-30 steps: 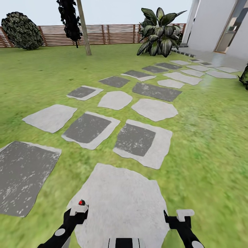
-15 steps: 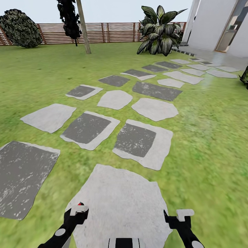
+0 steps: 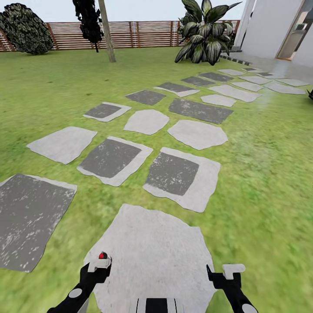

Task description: Pick up the pesticide atomizer in the garden and spray insectifuge to fully cover both potted plants in the garden.

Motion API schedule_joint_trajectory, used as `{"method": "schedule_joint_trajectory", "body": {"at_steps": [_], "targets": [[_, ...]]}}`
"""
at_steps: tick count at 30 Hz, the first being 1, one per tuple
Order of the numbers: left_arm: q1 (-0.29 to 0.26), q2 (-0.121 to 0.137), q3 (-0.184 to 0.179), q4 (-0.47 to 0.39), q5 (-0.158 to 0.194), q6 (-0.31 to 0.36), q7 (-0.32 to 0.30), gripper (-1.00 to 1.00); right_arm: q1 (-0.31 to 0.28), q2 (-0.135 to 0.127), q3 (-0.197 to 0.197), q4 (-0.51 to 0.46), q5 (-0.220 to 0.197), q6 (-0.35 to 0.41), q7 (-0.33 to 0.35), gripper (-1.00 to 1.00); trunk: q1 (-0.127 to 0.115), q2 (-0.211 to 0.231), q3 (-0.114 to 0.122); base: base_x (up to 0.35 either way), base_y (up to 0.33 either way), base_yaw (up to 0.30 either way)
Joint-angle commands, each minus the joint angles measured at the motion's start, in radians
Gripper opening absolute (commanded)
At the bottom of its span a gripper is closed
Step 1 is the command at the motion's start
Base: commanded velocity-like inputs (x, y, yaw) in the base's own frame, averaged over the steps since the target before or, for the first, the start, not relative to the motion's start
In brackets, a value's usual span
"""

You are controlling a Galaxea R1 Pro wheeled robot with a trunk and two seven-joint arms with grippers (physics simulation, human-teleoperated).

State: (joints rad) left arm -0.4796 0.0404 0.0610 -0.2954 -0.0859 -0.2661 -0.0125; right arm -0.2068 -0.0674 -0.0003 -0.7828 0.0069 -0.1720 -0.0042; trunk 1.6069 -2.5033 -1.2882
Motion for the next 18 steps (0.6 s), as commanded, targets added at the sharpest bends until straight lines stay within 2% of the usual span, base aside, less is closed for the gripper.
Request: {"method": "schedule_joint_trajectory", "body": {"at_steps": [1, 7, 18], "targets": [[-0.001, 0.0, 0.006, 0.001, -0.009, -0.004, -0.001, 1.0, 0.0, 0.0, 0.0, 0.0, 0.001, -0.003, 0.0, 1.0, 0.0, 0.0, -0.001, 0.071, 0.045, 0.005], [-0.001, -0.002, 0.008, 0.001, -0.009, -0.004, -0.001, 1.0, 0.0, 0.0, 0.0, 0.0, 0.001, -0.003, 0.0, 1.0, 0.0, 0.0, -0.001, 0.126, 0.103, 0.002], [-0.001, -0.006, 0.007, 0.001, -0.01, -0.004, -0.001, 1.0, 0.0, 0.0, 0.0, 0.0, 0.001, -0.003, 0.0, 1.0, 0.0, 0.0, -0.001, 0.012, 0.01, 0.0]]}}
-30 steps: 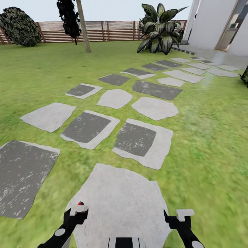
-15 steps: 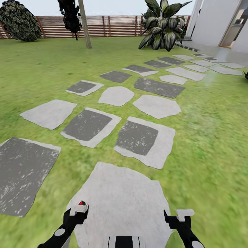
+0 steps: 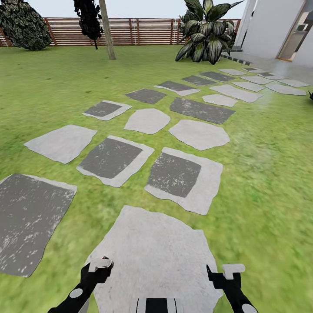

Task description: Pick up the pesticide atomizer in the garden and spray insectifuge to fully cover both potted plants in the garden.

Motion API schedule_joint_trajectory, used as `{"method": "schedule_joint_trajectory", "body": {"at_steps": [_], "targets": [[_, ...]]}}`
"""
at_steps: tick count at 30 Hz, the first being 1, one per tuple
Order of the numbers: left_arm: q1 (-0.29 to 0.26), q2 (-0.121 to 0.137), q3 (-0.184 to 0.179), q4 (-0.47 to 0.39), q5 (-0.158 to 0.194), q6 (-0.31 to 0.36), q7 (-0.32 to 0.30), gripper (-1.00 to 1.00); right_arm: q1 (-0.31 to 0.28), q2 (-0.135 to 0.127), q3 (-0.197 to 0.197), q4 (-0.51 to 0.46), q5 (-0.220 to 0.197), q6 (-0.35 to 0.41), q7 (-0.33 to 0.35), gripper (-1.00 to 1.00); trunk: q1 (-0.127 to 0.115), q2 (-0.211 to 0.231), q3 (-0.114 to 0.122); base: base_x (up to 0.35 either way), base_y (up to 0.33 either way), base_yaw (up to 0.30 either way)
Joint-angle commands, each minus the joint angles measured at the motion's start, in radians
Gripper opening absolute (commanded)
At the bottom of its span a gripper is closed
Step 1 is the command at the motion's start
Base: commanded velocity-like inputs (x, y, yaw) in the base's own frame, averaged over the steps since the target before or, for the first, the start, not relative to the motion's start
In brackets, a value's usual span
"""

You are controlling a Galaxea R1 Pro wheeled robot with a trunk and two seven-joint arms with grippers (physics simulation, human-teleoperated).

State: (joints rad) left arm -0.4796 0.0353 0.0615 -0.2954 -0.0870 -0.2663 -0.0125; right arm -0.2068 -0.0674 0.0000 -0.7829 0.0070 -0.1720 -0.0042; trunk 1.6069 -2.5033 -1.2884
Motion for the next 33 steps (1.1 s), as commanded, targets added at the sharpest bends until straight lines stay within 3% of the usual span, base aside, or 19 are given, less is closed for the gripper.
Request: {"method": "schedule_joint_trajectory", "body": {"at_steps": [1, 15, 23, 33], "targets": [[0.0, -0.001, 0.007, 0.001, -0.009, -0.004, -0.001, 1.0, 0.0, 0.0, 0.0, 0.001, 0.001, -0.003, 0.0, 1.0, 0.0, 0.0, -0.001, 0.0, 0.0, 0.0], [0.001, -0.001, 0.006, 0.001, -0.008, -0.006, -0.001, 1.0, 0.0, 0.0, 0.0, 0.001, 0.001, -0.003, 0.0, 1.0, 0.0, 0.0, -0.001, 0.035, -0.021, 0.0], [0.001, 0.0, 0.006, 0.001, -0.008, -0.007, -0.001, 1.0, 0.0, 0.0, 0.0, 0.001, 0.001, -0.003, 0.0, 1.0, 0.003, -0.002, -0.042, 0.0, 0.0, 0.0], [0.003, 0.0, 0.006, 0.001, -0.01, -0.007, -0.001, 1.0, 0.0, 0.0, 0.0, 0.001, 0.001, -0.003, 0.0, 1.0, 0.003, -0.002, -0.046, 0.0, 0.0, 0.0]]}}
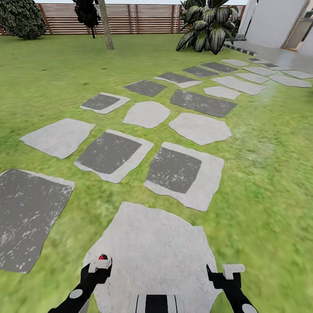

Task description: Pick up the pesticide atomizer in the garden and spray insectifuge to fully cover both potted plants in the garden.

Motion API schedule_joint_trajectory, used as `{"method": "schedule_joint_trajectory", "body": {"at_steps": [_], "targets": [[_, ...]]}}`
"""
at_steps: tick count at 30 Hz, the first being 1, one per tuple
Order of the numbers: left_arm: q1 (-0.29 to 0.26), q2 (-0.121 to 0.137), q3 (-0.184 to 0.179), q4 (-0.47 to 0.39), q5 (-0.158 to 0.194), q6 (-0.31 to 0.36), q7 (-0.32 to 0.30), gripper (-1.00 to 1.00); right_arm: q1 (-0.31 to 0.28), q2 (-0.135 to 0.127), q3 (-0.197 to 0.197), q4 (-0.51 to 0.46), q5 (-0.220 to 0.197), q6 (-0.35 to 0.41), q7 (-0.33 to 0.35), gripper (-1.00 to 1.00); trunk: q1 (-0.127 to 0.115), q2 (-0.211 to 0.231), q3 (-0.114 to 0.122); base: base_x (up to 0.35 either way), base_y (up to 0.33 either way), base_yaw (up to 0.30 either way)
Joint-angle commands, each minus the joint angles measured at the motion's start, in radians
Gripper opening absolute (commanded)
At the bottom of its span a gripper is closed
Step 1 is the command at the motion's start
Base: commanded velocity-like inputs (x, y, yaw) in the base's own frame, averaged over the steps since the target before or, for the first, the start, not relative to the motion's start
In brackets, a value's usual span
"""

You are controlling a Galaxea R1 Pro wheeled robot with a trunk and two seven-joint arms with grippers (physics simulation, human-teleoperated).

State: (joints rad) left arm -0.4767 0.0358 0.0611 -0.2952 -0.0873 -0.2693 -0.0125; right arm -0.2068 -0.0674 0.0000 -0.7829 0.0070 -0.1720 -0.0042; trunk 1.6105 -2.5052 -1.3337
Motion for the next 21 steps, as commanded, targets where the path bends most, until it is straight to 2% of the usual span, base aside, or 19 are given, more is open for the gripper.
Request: {"method": "schedule_joint_trajectory", "body": {"at_steps": [1, 21], "targets": [[0.0, 0.0, 0.006, 0.001, -0.009, -0.004, -0.001, 1.0, 0.0, 0.0, 0.0, 0.001, 0.001, -0.003, 0.0, 1.0, 0.0, 0.0, -0.001, 0.009, 0.0, 0.0], [-0.001, 0.001, 0.008, 0.001, -0.008, -0.004, -0.001, 1.0, 0.0, 0.0, 0.0, 0.001, 0.001, -0.003, 0.0, 1.0, 0.0, 0.0, -0.001, 0.041, 0.0, 0.0]]}}
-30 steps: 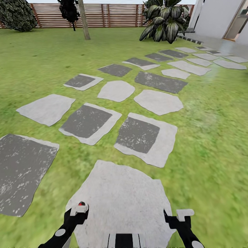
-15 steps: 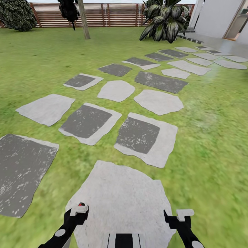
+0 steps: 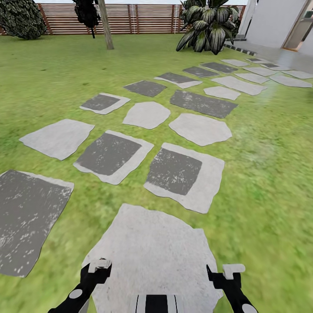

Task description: Pick up the pesticide atomizer in the garden and spray insectifuge to fully cover both potted plants in the garden.

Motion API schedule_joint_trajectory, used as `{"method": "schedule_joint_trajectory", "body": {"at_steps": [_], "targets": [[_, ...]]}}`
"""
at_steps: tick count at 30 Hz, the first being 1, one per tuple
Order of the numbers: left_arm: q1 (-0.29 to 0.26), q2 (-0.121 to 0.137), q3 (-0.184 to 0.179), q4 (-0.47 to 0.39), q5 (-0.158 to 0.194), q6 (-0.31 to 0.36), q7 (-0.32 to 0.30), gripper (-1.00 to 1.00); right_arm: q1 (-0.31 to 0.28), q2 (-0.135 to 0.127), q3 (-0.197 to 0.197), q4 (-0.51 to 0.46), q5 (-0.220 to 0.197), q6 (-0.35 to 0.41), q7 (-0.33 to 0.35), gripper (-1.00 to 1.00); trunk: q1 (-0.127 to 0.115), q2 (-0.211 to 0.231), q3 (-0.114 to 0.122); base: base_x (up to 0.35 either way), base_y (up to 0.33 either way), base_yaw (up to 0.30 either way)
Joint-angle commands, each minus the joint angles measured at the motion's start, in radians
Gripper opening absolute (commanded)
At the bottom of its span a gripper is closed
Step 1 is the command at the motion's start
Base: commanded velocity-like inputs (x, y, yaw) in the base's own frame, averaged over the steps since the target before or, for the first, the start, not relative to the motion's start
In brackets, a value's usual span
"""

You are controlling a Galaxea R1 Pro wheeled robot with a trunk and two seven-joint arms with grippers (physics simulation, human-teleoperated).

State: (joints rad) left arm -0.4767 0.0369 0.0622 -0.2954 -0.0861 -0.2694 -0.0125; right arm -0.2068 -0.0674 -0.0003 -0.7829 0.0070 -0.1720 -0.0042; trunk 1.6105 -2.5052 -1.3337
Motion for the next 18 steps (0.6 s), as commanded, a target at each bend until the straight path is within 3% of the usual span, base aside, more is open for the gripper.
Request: {"method": "schedule_joint_trajectory", "body": {"at_steps": [1, 18], "targets": [[0.0, 0.0, 0.006, 0.001, -0.009, -0.004, -0.001, 1.0, 0.0, 0.0, 0.0, 0.001, 0.001, -0.003, 0.0, 1.0, 0.0, 0.0, -0.001, 0.004, 0.0, 0.0], [-0.001, -0.003, 0.006, 0.001, -0.009, -0.004, -0.001, 1.0, 0.0, 0.0, -0.001, 0.002, 0.001, -0.003, 0.0, 1.0, 0.0, 0.0, -0.003, 0.0, 0.0, 0.0]]}}
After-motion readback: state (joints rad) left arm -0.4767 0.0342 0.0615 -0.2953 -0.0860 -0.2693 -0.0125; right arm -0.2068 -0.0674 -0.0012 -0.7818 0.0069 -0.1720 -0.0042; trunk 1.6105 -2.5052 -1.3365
